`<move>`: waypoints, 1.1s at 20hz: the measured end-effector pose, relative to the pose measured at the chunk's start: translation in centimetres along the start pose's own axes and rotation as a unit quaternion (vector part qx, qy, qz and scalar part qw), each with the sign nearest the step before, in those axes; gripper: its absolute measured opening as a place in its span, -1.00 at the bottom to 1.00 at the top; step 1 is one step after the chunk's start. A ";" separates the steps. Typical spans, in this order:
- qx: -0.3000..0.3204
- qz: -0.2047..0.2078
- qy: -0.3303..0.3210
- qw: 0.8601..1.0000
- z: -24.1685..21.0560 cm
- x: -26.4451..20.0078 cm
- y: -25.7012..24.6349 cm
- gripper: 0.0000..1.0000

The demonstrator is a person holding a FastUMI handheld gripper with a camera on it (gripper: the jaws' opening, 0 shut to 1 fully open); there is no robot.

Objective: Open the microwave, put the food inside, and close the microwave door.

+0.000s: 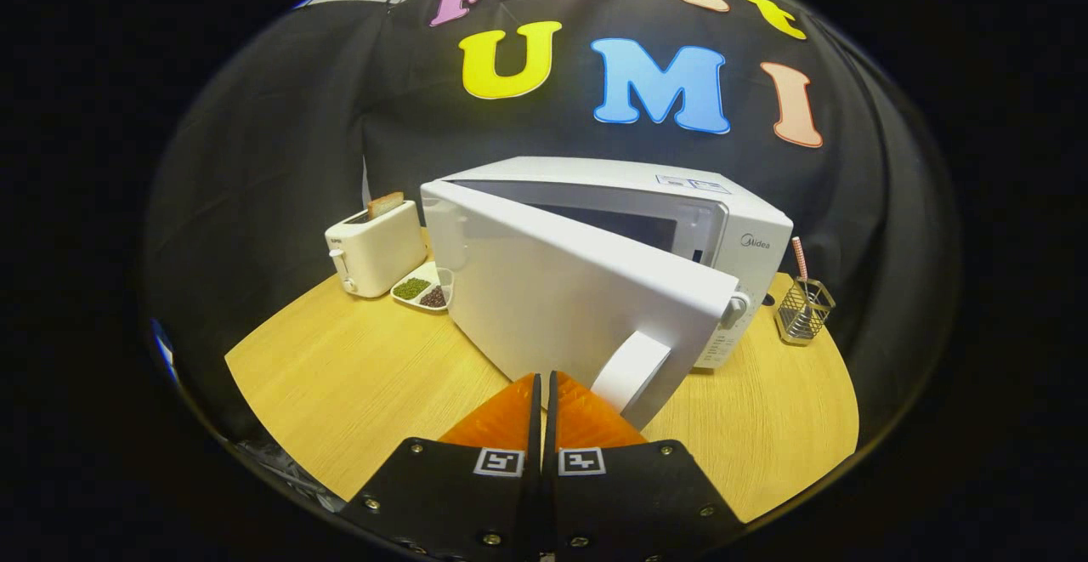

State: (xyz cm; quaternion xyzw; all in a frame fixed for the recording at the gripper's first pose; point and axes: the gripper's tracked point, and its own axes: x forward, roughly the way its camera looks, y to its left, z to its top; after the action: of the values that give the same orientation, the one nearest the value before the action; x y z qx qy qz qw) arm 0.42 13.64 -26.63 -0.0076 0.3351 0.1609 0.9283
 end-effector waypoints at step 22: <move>0.048 -0.092 -0.038 0.994 7.4 9.5 -8.1 -0.99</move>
State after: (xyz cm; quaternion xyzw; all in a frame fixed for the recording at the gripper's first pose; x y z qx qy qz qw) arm 14.39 9.64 -27.62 0.0118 0.3049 0.0587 0.9505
